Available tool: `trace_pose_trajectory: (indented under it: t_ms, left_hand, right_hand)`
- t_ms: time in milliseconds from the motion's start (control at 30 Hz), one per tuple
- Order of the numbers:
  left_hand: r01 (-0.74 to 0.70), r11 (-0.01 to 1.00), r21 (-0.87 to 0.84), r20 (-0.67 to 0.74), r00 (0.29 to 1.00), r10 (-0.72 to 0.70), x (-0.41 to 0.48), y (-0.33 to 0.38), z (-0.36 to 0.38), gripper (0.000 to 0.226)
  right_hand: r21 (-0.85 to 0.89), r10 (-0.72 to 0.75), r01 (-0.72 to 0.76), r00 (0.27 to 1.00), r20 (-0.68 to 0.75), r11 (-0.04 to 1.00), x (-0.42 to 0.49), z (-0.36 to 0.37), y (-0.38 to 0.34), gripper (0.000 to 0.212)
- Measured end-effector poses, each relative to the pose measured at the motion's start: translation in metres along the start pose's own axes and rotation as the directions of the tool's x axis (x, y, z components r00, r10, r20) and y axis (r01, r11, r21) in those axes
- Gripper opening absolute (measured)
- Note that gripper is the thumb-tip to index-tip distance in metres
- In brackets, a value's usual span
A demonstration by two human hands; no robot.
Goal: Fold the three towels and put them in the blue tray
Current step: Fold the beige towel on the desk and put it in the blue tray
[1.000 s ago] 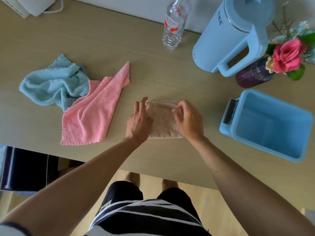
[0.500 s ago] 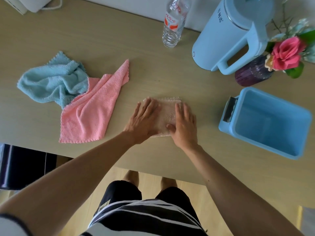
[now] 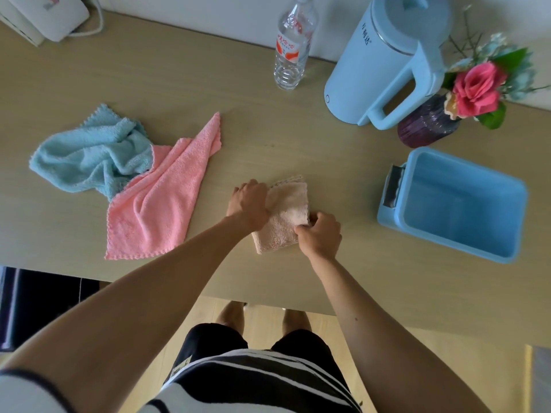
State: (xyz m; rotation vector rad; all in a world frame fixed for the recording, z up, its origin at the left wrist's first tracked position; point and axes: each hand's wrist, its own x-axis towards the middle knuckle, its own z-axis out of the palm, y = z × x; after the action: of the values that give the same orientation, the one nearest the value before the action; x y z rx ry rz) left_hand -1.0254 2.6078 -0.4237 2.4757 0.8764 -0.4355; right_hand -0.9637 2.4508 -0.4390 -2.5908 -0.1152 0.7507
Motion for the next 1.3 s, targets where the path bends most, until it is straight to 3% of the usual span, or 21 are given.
trace_pose_trajectory:
  t_ms: [100, 200, 300, 367, 500, 600, 700, 767, 867, 967, 1033, 1133, 1233, 1300]
  left_hand:
    - [0.077, 0.962, -0.263, 0.083, 0.995, -0.057, -0.01, -0.006, -0.007, 0.011]
    - [0.143, 0.84, -0.523, 0.154, 0.985, -0.071, -0.027, -0.01, -0.024, 0.026]
    - [0.138, 0.665, -0.734, 0.239, 0.969, 0.063, -0.047, -0.002, -0.052, 0.039]
    - [0.125, 0.558, -0.821, 0.258, 0.952, 0.166, -0.06, 0.013, -0.072, 0.04]
    - [0.061, 0.316, -0.947, 0.156, 0.945, 0.286, -0.084, 0.066, -0.103, 0.037]
    - [-0.002, 0.168, -0.986, 0.048, 0.956, 0.291, -0.095, 0.115, -0.113, 0.027]
    - [-0.05, 0.12, -0.991, -0.012, 0.955, 0.295, -0.1, 0.16, -0.115, 0.018]
    - [-0.115, 0.164, -0.98, -0.057, 0.946, 0.32, -0.095, 0.185, -0.111, 0.02]
    - [-0.258, 0.339, -0.905, -0.164, 0.945, 0.282, -0.076, 0.217, -0.099, 0.022]
    - [-0.308, 0.516, -0.8, -0.212, 0.948, 0.237, -0.059, 0.25, -0.087, 0.053]
    - [-0.322, 0.622, -0.714, -0.202, 0.945, 0.257, -0.051, 0.268, -0.077, 0.077]
    - [-0.375, 0.766, -0.522, -0.194, 0.927, 0.321, -0.034, 0.294, -0.054, 0.068]
    - [-0.401, 0.834, -0.379, -0.07, 0.911, 0.407, -0.02, 0.311, -0.036, 0.047]
    - [-0.345, 0.887, -0.306, 0.08, 0.919, 0.386, -0.008, 0.32, -0.022, 0.055]
  right_hand:
    - [0.267, -0.101, 0.077, 0.992, 0.078, 0.961, -0.013, -0.02, -0.009, 0.034]
    - [0.451, -0.124, 0.035, 0.978, 0.168, 0.892, -0.029, -0.054, -0.019, 0.025]
    - [0.592, -0.169, 0.021, 0.966, 0.195, 0.806, -0.044, -0.097, -0.024, 0.024]
    - [0.696, -0.158, 0.005, 0.975, 0.155, 0.718, -0.056, -0.125, -0.027, 0.039]
    - [0.874, -0.079, 0.016, 0.997, 0.026, 0.485, -0.071, -0.172, -0.02, 0.078]
    - [0.856, -0.092, 0.088, 0.995, -0.048, 0.509, -0.083, -0.202, -0.007, 0.074]
    - [0.786, -0.148, 0.183, 0.982, -0.117, 0.591, -0.089, -0.234, 0.013, 0.06]
    - [0.701, -0.209, 0.252, 0.967, -0.149, 0.667, -0.079, -0.256, 0.029, 0.055]
    - [0.556, -0.284, 0.323, 0.946, -0.158, 0.766, -0.055, -0.29, 0.052, 0.046]
    - [0.429, -0.334, 0.358, 0.933, -0.135, 0.829, -0.027, -0.32, 0.074, 0.041]
    - [0.309, -0.334, 0.348, 0.937, -0.099, 0.885, -0.01, -0.335, 0.085, 0.048]
    - [0.095, -0.296, 0.296, 0.955, -0.012, 0.95, 0.021, -0.346, 0.103, 0.057]
    - [-0.139, -0.309, 0.317, 0.948, 0.076, 0.938, 0.048, -0.34, 0.112, 0.054]
    - [-0.257, -0.296, 0.321, 0.946, 0.133, 0.912, 0.065, -0.333, 0.115, 0.048]
